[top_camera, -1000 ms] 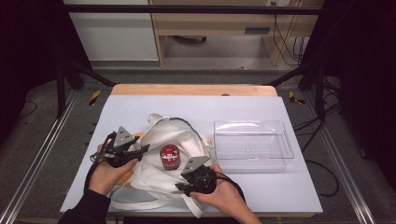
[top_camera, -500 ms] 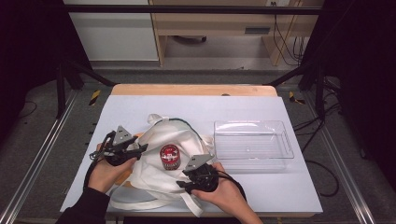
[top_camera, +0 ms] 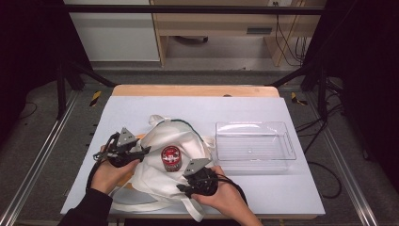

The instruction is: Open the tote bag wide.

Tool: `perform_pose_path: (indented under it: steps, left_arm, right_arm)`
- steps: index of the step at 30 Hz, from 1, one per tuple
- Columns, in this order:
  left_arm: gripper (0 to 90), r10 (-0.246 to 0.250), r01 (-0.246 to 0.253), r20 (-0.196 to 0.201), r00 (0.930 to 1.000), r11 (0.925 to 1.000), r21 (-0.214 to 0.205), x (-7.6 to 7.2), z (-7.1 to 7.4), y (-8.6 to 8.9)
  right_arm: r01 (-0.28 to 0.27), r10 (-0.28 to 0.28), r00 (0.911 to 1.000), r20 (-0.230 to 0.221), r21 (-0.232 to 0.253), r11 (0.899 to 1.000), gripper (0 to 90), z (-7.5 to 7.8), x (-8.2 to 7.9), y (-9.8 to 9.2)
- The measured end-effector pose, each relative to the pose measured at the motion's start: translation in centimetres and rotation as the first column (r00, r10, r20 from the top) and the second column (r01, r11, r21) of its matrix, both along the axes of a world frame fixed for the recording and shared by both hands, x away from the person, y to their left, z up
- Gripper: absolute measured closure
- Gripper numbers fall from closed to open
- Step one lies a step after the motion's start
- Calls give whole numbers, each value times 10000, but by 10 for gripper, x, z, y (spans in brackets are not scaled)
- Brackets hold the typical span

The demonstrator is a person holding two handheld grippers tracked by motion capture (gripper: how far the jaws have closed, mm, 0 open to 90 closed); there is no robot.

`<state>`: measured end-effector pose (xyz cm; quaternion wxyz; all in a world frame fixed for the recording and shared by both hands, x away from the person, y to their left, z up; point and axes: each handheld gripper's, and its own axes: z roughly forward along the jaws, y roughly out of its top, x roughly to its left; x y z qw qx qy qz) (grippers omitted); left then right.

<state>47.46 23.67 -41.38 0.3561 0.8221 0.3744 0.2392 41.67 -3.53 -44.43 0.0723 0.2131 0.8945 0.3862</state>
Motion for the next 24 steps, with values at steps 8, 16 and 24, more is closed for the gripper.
perform_pose_path:
  steps: [8, 16, 24]
  left_arm:
    - [682, 333, -330, -76, 9994, 9989, 329, 5, -4, 1]
    - [744, 561, -572, 280, 9980, 9976, 398, 4, 3, 7]
    - [760, 1353, -1327, 1120, 9844, 9907, -306, 1, 33, 33]
  right_arm:
    - [-321, 322, 9994, 82, -61, 9995, 768, 0, -5, 6]
    - [-241, 249, 9981, 563, -149, 9996, 875, 5, -9, 7]
    - [7, -56, 9913, 1317, 374, 9993, 883, 24, -17, 0]
